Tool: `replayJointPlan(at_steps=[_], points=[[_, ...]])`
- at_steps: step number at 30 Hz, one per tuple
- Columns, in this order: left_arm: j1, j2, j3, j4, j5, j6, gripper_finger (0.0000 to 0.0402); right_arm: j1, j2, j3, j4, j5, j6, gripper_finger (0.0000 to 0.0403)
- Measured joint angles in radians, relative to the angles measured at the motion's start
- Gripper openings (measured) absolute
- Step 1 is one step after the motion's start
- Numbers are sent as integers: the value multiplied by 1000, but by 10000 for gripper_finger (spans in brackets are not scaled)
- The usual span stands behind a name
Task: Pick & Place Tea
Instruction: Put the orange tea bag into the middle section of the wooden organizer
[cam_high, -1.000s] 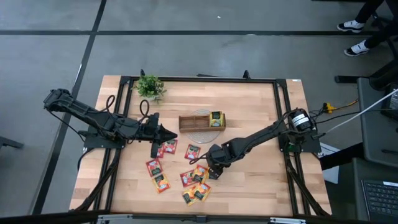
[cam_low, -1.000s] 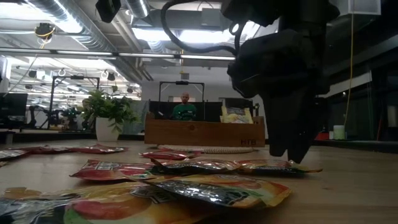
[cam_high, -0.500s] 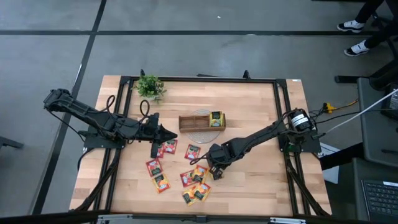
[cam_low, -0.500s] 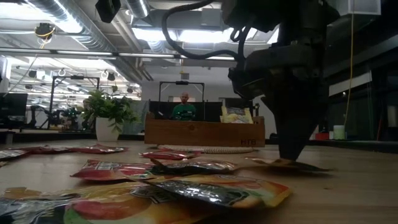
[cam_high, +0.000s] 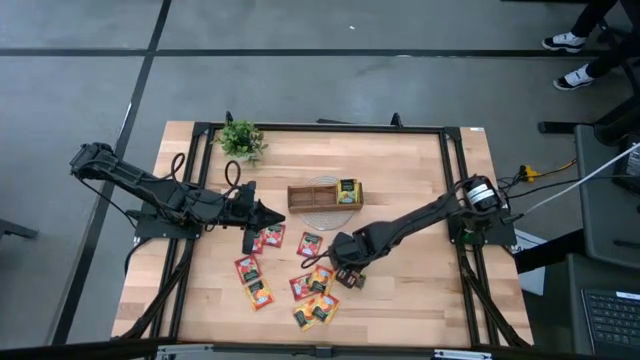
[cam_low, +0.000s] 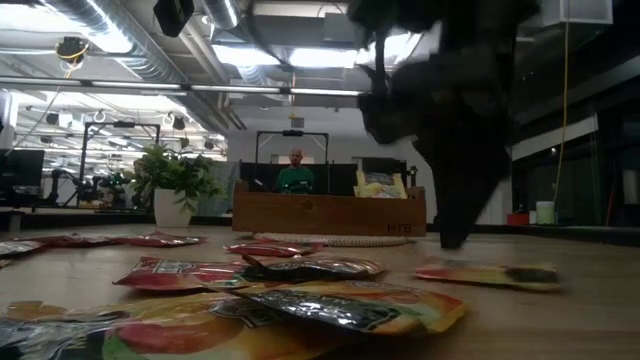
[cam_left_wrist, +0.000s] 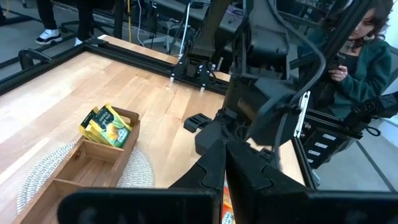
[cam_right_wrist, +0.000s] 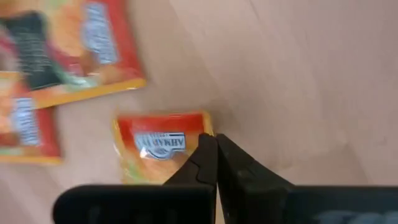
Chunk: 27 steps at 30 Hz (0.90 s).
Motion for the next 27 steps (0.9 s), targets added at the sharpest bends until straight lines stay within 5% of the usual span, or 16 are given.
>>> replayJointPlan(at_steps=[14,27], points=[[0,0,0,2,-5,-9,7,12,-5,136,-145,18,-122,15],[0,0,0,1,-6,-19,2,68,3,137,-247,37,113,217]])
